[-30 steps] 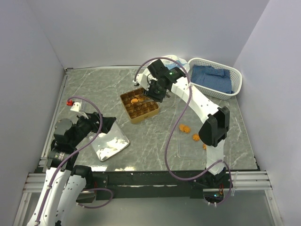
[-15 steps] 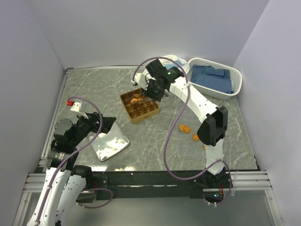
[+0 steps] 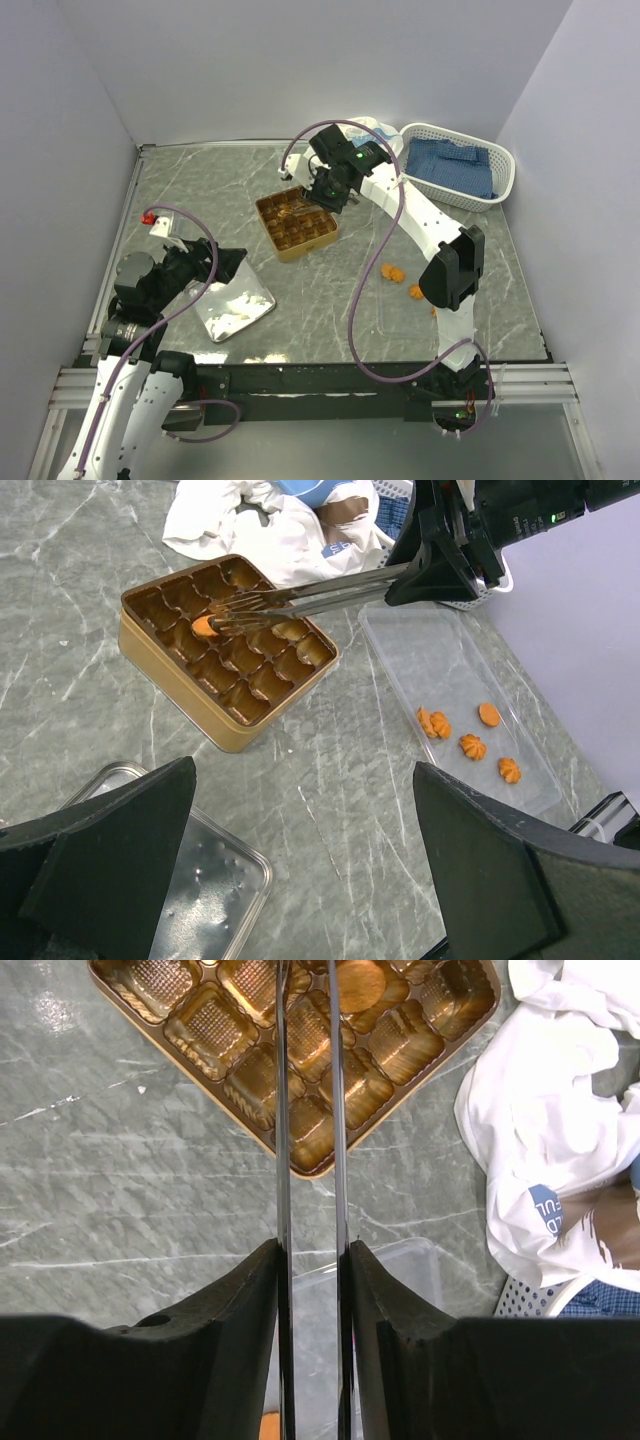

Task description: Pack the cookies

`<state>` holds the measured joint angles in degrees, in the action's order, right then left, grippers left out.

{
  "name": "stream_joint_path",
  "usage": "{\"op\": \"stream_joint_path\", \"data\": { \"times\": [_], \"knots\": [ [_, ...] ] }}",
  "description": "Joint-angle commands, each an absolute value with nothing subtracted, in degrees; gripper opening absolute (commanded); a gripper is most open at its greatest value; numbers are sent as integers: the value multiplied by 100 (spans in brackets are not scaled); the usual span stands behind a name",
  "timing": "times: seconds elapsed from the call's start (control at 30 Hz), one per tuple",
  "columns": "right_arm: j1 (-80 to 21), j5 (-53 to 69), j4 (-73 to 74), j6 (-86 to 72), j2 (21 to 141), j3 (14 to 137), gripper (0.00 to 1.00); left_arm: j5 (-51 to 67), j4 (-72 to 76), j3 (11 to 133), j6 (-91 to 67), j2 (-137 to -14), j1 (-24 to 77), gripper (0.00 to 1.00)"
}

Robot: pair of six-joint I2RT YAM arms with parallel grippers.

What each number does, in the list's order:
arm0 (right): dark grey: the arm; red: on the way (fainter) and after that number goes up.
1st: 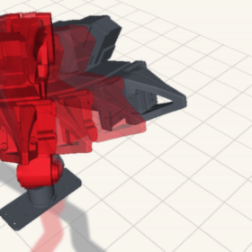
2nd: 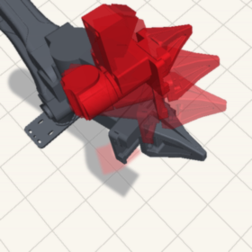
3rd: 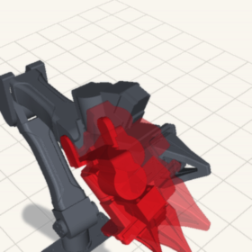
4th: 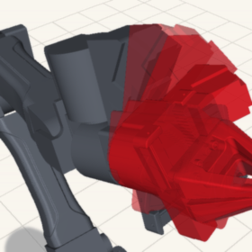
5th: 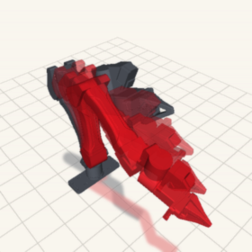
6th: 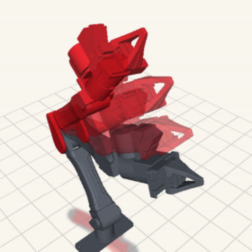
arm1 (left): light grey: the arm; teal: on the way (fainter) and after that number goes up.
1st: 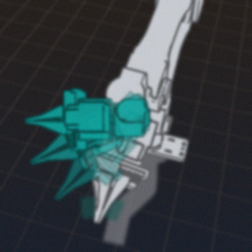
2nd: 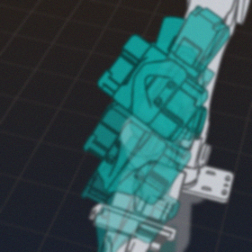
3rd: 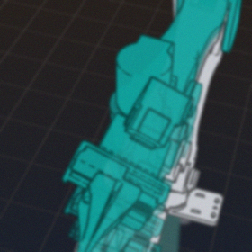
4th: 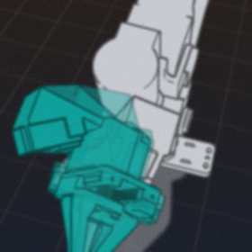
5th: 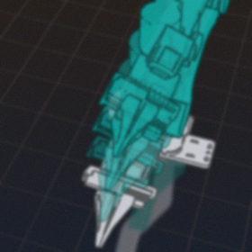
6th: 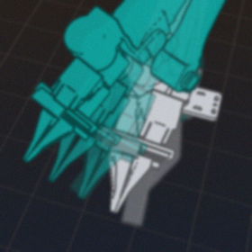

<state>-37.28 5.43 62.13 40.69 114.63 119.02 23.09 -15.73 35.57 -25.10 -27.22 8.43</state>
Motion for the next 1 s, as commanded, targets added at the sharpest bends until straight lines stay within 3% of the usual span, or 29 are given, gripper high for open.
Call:
{"op": "stream_joint_path", "data": {
  "times": [0.0,0.27,0.73,0.97],
  "knots": [
    [-3762,466,5871,3964,11505,12217,38,2347,-1336,3551,-2426,-2689,809,96],
    [-3770,483,5792,3850,11470,12199,31,2356,-1327,3542,-2426,-2689,809,97],
    [-3709,870,5915,3402,11101,12287,30,2355,-1336,3551,-2426,-2698,800,96],
    [-3402,1546,5915,2813,10127,11243,31,2364,-1327,3551,-2434,-2637,800,96]
  ]
}}
